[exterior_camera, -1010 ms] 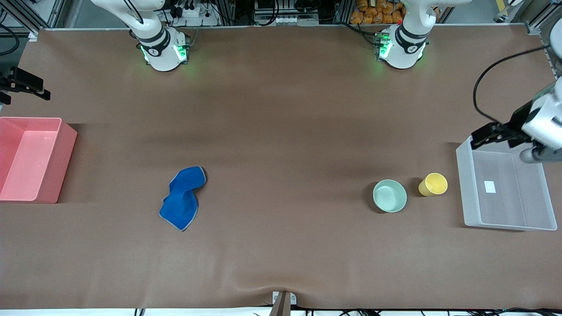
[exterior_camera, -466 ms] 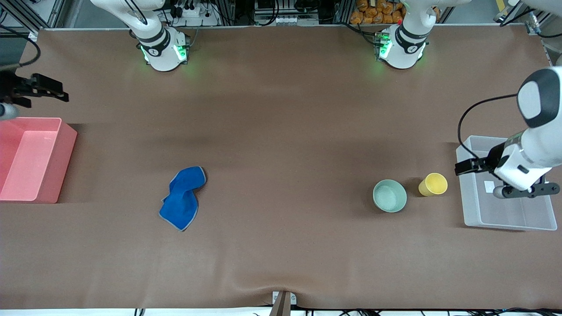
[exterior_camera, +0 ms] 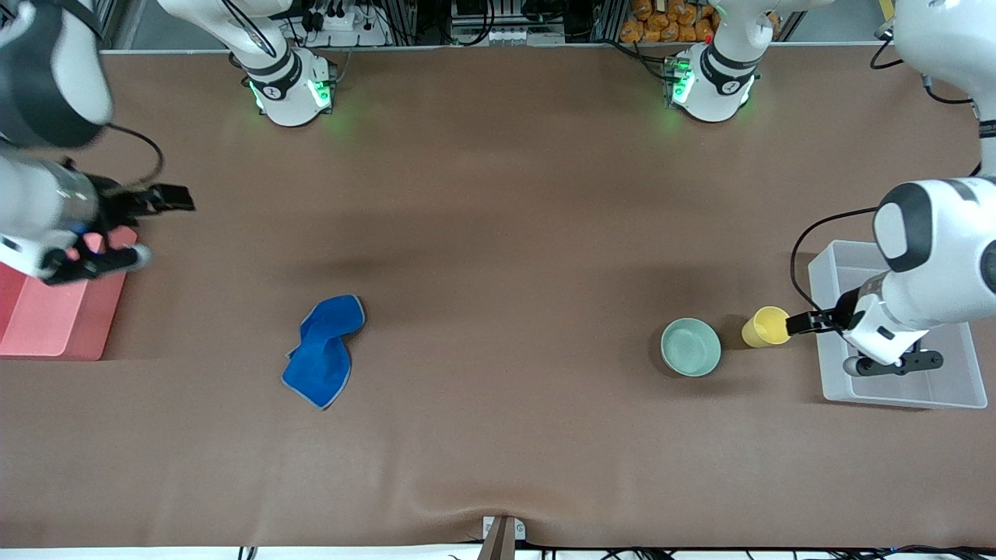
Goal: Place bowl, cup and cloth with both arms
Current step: 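Reach the left gripper to the yellow cup while the right gripper reaches the cloth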
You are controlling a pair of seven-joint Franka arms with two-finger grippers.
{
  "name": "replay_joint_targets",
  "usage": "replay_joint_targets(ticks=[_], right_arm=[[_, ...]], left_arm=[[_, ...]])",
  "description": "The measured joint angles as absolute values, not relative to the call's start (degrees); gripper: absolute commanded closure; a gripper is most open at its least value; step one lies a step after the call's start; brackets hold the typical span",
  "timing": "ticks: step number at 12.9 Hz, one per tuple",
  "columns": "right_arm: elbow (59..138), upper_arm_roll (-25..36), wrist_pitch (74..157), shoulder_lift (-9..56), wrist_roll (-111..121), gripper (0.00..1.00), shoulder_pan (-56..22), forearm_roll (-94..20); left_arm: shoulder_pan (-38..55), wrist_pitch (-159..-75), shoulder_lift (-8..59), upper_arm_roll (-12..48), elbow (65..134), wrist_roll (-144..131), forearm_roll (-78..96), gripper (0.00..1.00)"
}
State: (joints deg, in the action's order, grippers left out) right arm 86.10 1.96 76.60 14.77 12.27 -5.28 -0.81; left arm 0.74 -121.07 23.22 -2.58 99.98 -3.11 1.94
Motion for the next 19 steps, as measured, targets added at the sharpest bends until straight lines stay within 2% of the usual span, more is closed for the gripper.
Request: replay_joint_targets(ticks=[1,5,10,12,13,14,15,18,19], right_arm=[[85.9,2.0,78.5,17.2,12.3,0.0,-6.0,-0.8],[84.3,2.1,84.0,25.2,12.3,0.0,-6.4,-2.7],[83.1,2.3,92.2,30.9,12.2,0.0,-6.4,-7.2],[83.0,2.6,92.8,31.8,12.2,0.0,-6.0,-7.7],[83.0,2.7,93.5,32.2,12.2,0.0,-5.8,-7.8],[83.0,2.8,94.9,32.8,12.0,0.0,-5.6,-7.9],[83.0,2.8,96.3,33.3,11.5,0.0,-5.4,-8.0],[83.0,2.8,101.2,34.8,3.5,0.0,-5.5,-8.9],[83.0,2.6,103.2,35.3,-0.4,0.0,-5.6,-9.5]], left_arm=[[0.6,-123.7,23.3,-2.6,102.2,-3.1,1.9,0.08],[-0.8,-126.6,23.7,-2.6,106.3,-2.4,1.9,0.1],[-1.0,-131.1,24.9,-2.6,109.2,-2.2,1.9,0.36],[-1.0,-133.9,25.8,-2.6,110.6,-2.1,1.9,0.39],[-1.0,-134.8,26.5,-2.6,110.9,-2.1,1.9,0.52],[-1.0,-135.5,26.9,-2.6,111.1,-2.1,1.9,0.56],[-1.0,-136.1,27.3,-2.6,111.1,-2.1,1.9,0.71],[-1.0,-136.9,27.5,-2.6,111.0,-0.6,1.9,1.0],[-1.0,-137.1,27.5,-2.6,110.9,-0.3,1.9,1.0]])
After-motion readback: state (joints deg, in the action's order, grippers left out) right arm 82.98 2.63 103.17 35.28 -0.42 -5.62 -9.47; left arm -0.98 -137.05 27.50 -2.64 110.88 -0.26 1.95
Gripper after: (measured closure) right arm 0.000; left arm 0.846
